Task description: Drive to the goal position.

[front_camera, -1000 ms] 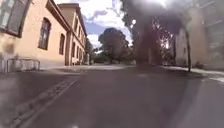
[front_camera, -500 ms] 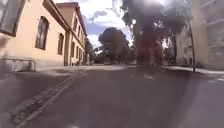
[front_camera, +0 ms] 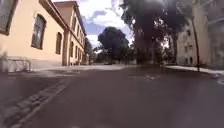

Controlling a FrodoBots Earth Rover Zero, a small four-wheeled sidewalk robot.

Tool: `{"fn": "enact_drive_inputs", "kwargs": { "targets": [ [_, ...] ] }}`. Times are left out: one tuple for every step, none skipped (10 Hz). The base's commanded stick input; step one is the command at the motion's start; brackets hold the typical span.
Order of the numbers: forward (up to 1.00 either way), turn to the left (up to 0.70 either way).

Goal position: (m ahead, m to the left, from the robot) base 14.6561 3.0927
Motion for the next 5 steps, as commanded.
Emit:
{"fn": "enact_drive_inputs", "kwargs": {
  "targets": [
    [0.85,0.01],
    [0.85,0.01],
    [0.85,0.01],
    [0.85,0.01],
    [0.85,0.01]
  ]
}}
